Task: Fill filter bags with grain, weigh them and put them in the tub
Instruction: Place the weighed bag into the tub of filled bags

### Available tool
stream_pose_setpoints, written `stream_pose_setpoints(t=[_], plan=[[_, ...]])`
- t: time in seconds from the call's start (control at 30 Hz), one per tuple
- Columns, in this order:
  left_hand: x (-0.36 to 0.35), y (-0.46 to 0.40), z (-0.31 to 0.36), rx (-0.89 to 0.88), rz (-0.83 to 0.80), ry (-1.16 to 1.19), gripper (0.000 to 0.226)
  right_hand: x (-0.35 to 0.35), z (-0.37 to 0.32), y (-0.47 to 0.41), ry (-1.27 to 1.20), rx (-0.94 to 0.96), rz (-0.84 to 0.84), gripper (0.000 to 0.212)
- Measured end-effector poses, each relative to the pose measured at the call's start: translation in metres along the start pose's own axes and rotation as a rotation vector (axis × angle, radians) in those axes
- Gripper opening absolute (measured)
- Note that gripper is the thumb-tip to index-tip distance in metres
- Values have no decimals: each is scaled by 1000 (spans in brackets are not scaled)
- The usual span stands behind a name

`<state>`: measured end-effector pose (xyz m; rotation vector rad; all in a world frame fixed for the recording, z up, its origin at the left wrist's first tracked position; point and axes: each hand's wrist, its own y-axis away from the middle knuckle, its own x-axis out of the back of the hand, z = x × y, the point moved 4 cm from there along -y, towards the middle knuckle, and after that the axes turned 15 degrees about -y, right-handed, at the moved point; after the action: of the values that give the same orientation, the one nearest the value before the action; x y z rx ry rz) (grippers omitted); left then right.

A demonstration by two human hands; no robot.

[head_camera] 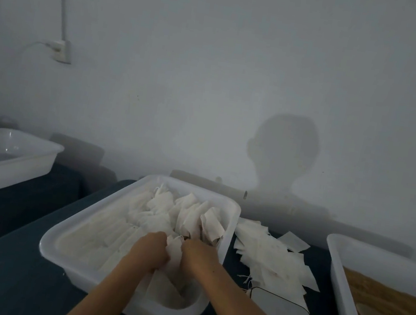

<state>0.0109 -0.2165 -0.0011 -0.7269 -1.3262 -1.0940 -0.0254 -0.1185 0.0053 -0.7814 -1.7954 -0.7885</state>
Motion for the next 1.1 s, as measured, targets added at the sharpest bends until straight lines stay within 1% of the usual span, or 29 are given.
stream_pose_setpoints(t=[0.07, 0.13, 0.23, 0.33, 0.37, 0.4, 0.43, 0.5, 0.53, 0.6, 0.67, 0.73, 0.8, 0.87, 0.9, 0.97, 1.0, 1.1], plan=[[0, -1, 0, 5, 25, -70, 34, -7, 0, -1, 92, -27, -160, 33], [-1, -2, 0, 3, 34, -123, 36, -9, 0, -3, 136, -31, -231, 39], [-3, -3, 0, 1, 21, -178, 39, -8, 1, -2, 147, -14, -275, 41], [-2, -3, 0, -14, 37, -212, 40, -3, 0, 5, 96, 29, -269, 35], [-1, -3, 1, -17, 66, -216, 38, 0, -1, 8, 51, 63, -229, 30], [1, -2, 2, -16, 109, -212, 37, 6, -1, 12, -20, 100, -151, 23], [4, 0, 3, -13, 163, -201, 36, 14, 1, 15, -106, 133, -35, 19], [13, 3, 9, -16, 292, -156, 34, 36, 12, 23, -264, 179, 220, 20], [19, 5, 13, -26, 356, -134, 32, 46, 21, 27, -333, 178, 304, 19], [30, 7, 23, -49, 452, -114, 29, 62, 48, 30, -469, 128, 401, 17], [39, 6, 36, -81, 473, -92, 26, 72, 80, 32, -559, 68, 487, 21], [43, 2, 50, -119, 428, -64, 19, 74, 114, 32, -606, -12, 560, 20], [43, -2, 64, -143, 371, -54, 13, 68, 146, 30, -649, -93, 582, 20], [39, -5, 75, -158, 337, -47, 9, 55, 170, 30, -654, -154, 529, 15], [36, -6, 79, -165, 332, -41, 9, 46, 179, 29, -639, -183, 487, 18], [29, -7, 85, -173, 332, -22, 13, 30, 192, 27, -606, -246, 412, 36], [25, -8, 86, -173, 332, -14, 14, 24, 195, 26, -592, -269, 395, 39], [14, -12, 82, -174, 307, 8, 9, 19, 199, 25, -531, -282, 450, 21]])
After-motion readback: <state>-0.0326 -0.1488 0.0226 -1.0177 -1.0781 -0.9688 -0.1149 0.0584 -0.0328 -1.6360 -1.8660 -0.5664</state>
